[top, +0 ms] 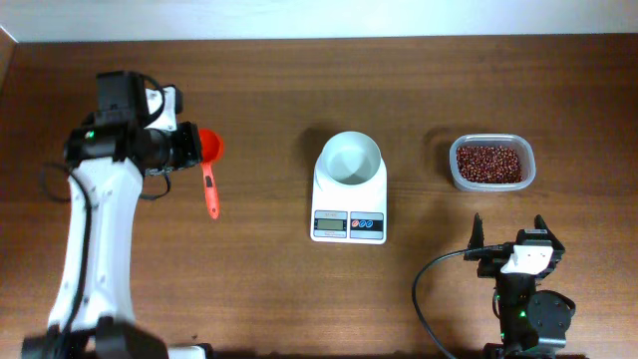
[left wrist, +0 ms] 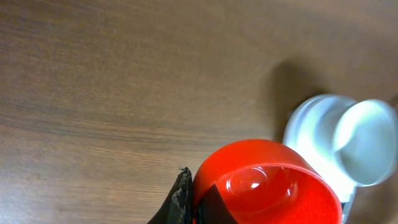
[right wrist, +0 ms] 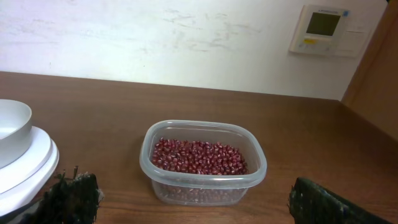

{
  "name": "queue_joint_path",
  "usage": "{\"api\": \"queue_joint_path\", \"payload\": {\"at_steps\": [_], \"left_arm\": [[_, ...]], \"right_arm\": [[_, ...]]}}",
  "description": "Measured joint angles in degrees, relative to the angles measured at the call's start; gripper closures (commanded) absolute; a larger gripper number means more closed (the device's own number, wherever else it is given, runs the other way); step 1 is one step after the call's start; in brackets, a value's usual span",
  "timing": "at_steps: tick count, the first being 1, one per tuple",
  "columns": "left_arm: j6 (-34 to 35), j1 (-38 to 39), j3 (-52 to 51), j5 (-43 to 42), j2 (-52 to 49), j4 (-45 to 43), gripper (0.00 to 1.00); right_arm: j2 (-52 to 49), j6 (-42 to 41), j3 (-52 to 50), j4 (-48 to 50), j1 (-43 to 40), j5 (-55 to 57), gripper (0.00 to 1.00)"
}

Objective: Scoop item into bowl and weigh 50g on scale
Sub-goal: 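Close left gripper on red scoop handle and lift it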

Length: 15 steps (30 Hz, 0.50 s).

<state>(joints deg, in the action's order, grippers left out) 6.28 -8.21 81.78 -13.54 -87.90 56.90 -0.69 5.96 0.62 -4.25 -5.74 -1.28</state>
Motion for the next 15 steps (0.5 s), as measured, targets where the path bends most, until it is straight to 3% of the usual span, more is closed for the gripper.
{"api": "queue_joint_path", "payload": {"at_steps": [6, 11, 15], "left_arm": [[8.35, 0.0, 0.31, -1.27, 3.45, 0.74, 1.0], [16.28, 0.0, 0.31, -1.31, 3.45, 0.81, 1.0], [25.18, 0.0, 0.31, -1.36, 3.45, 0.85, 1.0]], "right_arm": [[0.0, 0.02, 0.0, 0.15, 0.0, 0.98, 0.01], [0.0, -2.69, 0.04, 1.46, 0.0, -8.39, 0.01], [-1.29, -9.22, 6.69, -7.78, 0.0, -11.39, 0.01]]}}
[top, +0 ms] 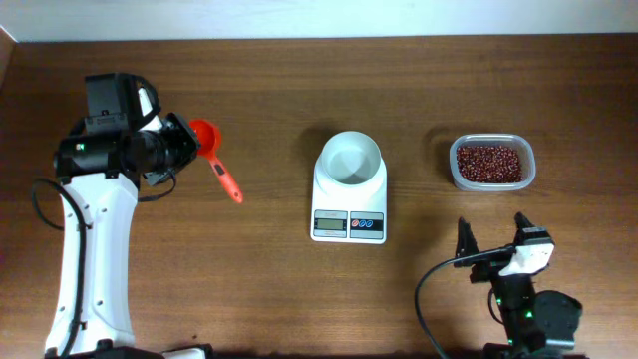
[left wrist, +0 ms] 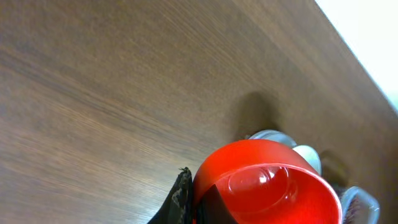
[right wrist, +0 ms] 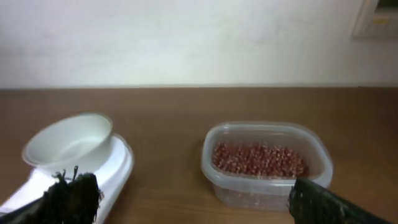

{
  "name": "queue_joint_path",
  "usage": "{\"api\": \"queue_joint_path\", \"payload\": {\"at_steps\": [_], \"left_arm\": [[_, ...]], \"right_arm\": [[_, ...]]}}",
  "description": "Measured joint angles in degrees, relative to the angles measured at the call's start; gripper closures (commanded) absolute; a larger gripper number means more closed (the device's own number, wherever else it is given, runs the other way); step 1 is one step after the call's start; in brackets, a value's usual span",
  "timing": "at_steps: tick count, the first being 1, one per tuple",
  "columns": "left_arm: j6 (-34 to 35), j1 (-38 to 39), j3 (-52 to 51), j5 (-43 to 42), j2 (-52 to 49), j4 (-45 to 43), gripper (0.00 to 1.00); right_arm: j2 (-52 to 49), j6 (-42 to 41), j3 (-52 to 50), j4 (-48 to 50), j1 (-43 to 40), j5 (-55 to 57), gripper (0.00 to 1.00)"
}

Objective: Scoop item into bowl and weigh 50g on scale
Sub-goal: 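Close left gripper on red scoop handle and lift it, then bring scoop toward scale and grasp its handle with right gripper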

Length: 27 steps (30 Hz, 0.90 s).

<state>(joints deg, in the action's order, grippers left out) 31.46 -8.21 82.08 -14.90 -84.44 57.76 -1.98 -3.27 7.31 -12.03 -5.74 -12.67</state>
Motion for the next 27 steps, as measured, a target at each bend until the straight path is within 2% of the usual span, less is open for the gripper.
{"api": "queue_joint_path", "payload": {"at_steps": [3, 6, 8, 11, 15, 17, 19, 23, 27], "left_arm": [[4.46, 0.0, 0.0, -0.13, 0.0, 0.28, 1.0], [11.93, 0.0, 0.09, -0.26, 0.02, 4.07, 1.0], [17.16, 0.11, 0.09, -0.35, 0.0, 5.99, 1.0], [24.61, 2.27, 0.09, -0.35, 0.02, 7.19, 1.0], [34.4, 8.11, 0.13, -0.33, 0.0, 7.17, 1.0], [39.17, 11.08, 0.11, -0.24, 0.0, 7.1, 1.0], [43.32, 14.03, 0.11, 0.66, 0.0, 7.17, 1.0], [51.06, 19.89, 0.11, 4.11, -0.09, 6.56, 1.0], [55.93, 22.97, 0.11, 5.07, -1.38, 5.84, 1.0]], "right_arm": [[-6.84, -1.99, 11.89, -8.87, 0.0, -1.49, 0.01], [-22.51, -2.8, 26.36, -18.71, 0.09, -5.86, 0.01], [-31.87, -2.86, 32.59, -19.17, 0.15, -12.07, 0.01], [-43.52, -4.92, 37.68, -15.87, 0.15, -26.53, 0.01], [-58.07, -17.25, 38.62, -1.95, 0.22, -46.42, 0.01], [-63.91, -22.4, 38.66, 1.07, 0.22, -52.81, 0.0], [-69.51, -26.16, 38.66, 1.38, 0.39, -57.55, 0.03], [-71.91, -28.28, 38.66, 2.23, 6.58, -57.42, 0.07], [-71.91, -33.09, 38.64, 9.31, 15.08, -52.28, 0.09]]}}
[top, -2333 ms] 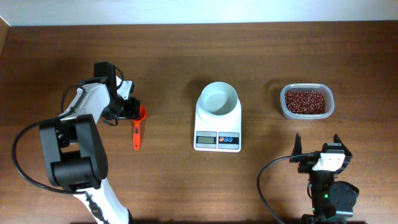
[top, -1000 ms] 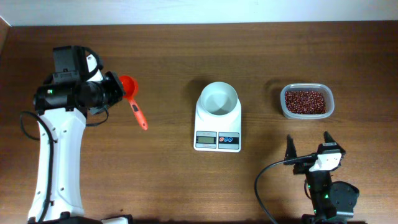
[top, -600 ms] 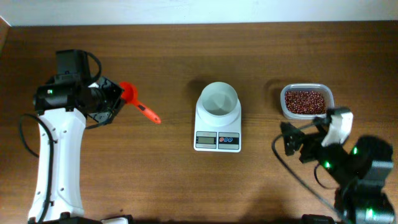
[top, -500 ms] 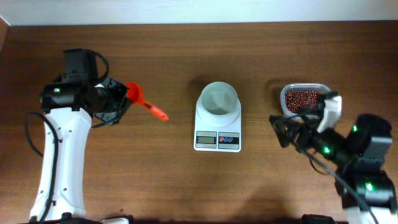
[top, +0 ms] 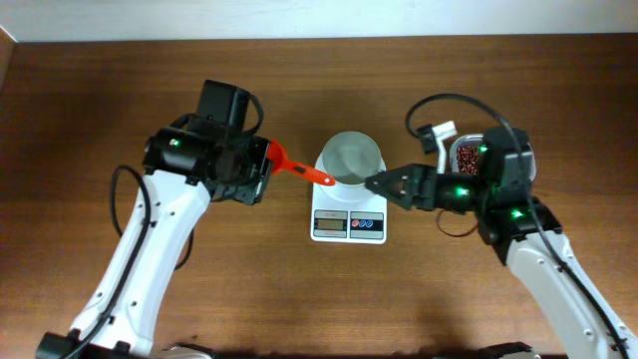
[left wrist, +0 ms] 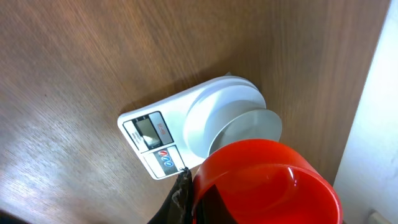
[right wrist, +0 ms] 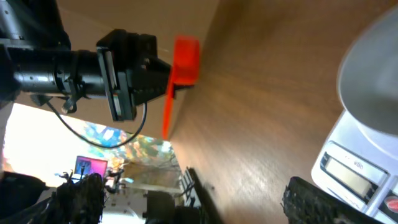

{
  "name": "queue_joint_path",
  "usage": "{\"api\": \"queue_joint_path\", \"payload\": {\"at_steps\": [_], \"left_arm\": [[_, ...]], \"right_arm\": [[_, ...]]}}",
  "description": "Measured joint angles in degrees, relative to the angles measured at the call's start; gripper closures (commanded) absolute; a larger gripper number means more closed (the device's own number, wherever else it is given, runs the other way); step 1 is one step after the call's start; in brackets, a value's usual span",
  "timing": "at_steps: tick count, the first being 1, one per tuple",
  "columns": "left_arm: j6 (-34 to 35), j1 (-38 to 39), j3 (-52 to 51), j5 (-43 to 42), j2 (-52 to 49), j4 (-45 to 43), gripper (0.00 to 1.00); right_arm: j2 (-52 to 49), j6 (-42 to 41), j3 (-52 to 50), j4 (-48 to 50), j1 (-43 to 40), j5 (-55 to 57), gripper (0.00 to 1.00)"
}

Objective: Scoop item into bowl and weigh 50g on scale
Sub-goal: 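Bring scoop toward scale and grasp its handle with right gripper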

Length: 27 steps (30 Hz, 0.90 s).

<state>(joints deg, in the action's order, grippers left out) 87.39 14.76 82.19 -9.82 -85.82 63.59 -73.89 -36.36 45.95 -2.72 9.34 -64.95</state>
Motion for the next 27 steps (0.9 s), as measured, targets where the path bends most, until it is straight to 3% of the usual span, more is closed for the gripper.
{"api": "queue_joint_path", "payload": {"at_steps": [6, 11, 17, 24, 27], "left_arm": [[5.49, 3.72, 0.0, 0.17, -1.95, -1.38, 1.0], [7.63, 7.37, 0.0, 0.17, -1.95, -2.1, 1.0], [8.63, 9.25, 0.0, -0.68, -1.95, -2.19, 1.0], [8.72, 9.29, 0.0, -2.49, -1.95, -2.12, 1.0], [8.74, 9.29, 0.0, -3.54, -1.95, -2.12, 1.0]], "right_arm": [[0.0, -6.86, 0.02, 8.11, 11.98, 10.84, 0.1], [0.0, -8.96, 0.02, 9.46, 15.8, 17.81, 0.32], [0.0, -9.4, 0.02, 9.44, 15.85, 20.9, 0.42], [0.0, -9.73, 0.02, 8.72, 15.85, 23.61, 0.67], [0.0, -9.77, 0.02, 8.46, 15.85, 24.2, 0.74]]}}
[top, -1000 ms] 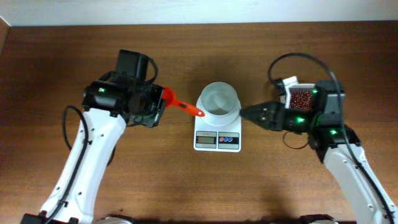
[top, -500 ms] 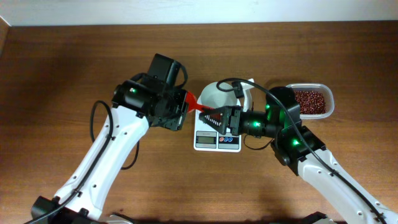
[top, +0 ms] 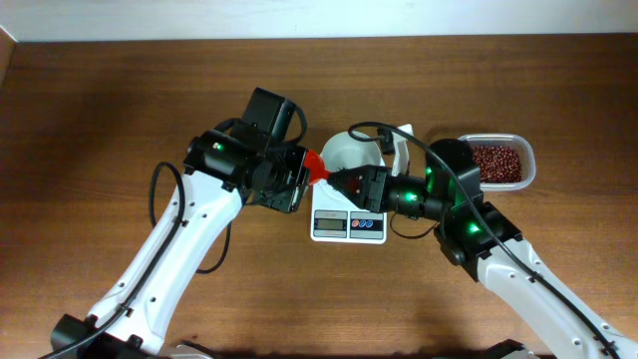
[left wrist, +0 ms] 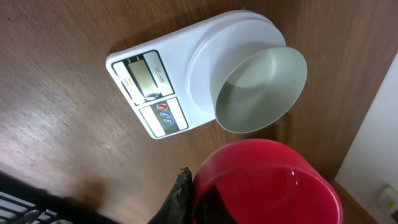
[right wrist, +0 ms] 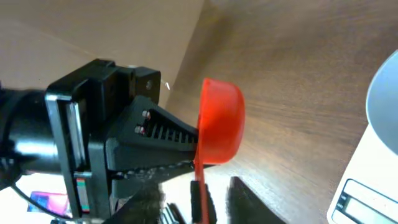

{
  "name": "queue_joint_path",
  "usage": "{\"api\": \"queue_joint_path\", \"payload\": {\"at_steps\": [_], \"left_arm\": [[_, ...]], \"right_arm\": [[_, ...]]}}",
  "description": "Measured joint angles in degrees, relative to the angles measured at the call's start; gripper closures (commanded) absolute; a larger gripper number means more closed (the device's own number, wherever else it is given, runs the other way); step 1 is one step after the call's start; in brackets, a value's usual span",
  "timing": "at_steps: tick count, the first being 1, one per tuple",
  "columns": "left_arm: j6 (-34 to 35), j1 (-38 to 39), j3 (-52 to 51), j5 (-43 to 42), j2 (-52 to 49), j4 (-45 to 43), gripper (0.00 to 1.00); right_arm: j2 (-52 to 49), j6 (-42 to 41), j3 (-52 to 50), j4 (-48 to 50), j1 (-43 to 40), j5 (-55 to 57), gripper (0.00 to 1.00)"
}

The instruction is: Scoop item into bowl and weigh 50g on scale

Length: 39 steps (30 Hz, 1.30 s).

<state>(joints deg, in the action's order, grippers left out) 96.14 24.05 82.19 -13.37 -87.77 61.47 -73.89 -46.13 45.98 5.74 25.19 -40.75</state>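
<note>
A red scoop (top: 314, 166) hangs over the table just left of the white bowl (top: 351, 150), which stands on the white scale (top: 349, 214). My left gripper (top: 297, 179) is shut on the scoop at the cup end; the left wrist view shows the empty cup (left wrist: 267, 183) above the scale (left wrist: 155, 87) and bowl (left wrist: 261, 90). My right gripper (right wrist: 199, 202) is open, one finger on each side of the scoop's handle (right wrist: 200, 186), with gaps showing. In the overhead view it (top: 344, 182) faces the left gripper. The tub of red beans (top: 496, 160) sits at the right.
Both arms cross above the scale, and the right arm's cable loops over the bowl. The scale's display and buttons (top: 349, 225) face the front edge. Bare wooden table (top: 150, 90) lies to the left and behind.
My left gripper has carried the scoop further right, up to the bowl's left rim. My right gripper has come left over the scale, and its narrowed fingers now straddle the handle.
My left gripper held the scoop at the table's far left while my right gripper rested open near the front right. The scoop stayed there as its handle swung. Both arms then stood by the scale, and now they meet at the scoop.
</note>
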Motion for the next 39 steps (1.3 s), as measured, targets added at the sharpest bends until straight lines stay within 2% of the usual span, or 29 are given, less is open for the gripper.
{"api": "queue_joint_path", "payload": {"at_steps": [4, 8, 9, 10, 11, 14, 20, 24, 28, 32, 39], "left_arm": [[0.0, 0.35, 0.0, -0.37, 0.0, 0.04, 1.0], [0.17, 0.81, 0.0, -0.13, -0.02, 0.07, 0.98], [0.17, 0.81, 0.0, -0.13, 0.0, 0.07, 0.9], [0.17, 0.81, 0.0, -0.13, 0.0, 0.15, 0.7], [0.07, 0.81, 0.0, -0.17, -0.02, 0.22, 0.37], [0.37, 0.98, 0.0, -0.24, -0.02, 0.13, 0.0], [0.11, 1.03, 0.0, -0.2, -0.02, -0.48, 0.01], [-5.92, 1.01, 0.0, 0.28, 0.07, -2.64, 0.01], [-18.84, 1.01, 0.0, 5.25, 1.44, -4.35, 0.01], [-33.16, 1.01, 0.0, 7.65, 2.05, -5.27, 0.01], [-61.18, 1.01, 0.0, 14.34, 2.05, -5.2, 0.01]], "right_arm": [[0.0, 0.02, 0.0, -0.11, 0.0, 0.55, 0.96], [0.0, -0.17, 0.0, -0.37, 0.0, 0.68, 0.96], [0.0, -0.17, 0.0, -0.52, 0.0, 0.68, 0.96], [0.0, -0.17, 0.0, -0.59, 0.0, 0.68, 0.96], [0.0, -0.15, 0.0, -0.79, 0.0, 0.81, 0.96], [0.0, -0.17, 0.0, -1.38, 0.0, 1.51, 0.96], [0.0, -0.17, 0.0, -1.38, -0.35, 3.48, 0.96], [0.0, -0.09, 0.0, -1.75, -5.42, 3.41, 0.96], [0.0, 0.2, 0.0, -5.2, -11.54, 2.84, 0.96], [0.04, 1.7, 2.99, -13.44, -14.4, 2.58, 0.96], [1.16, 11.13, 20.15, -44.81, -14.62, 11.8, 0.96]]}}
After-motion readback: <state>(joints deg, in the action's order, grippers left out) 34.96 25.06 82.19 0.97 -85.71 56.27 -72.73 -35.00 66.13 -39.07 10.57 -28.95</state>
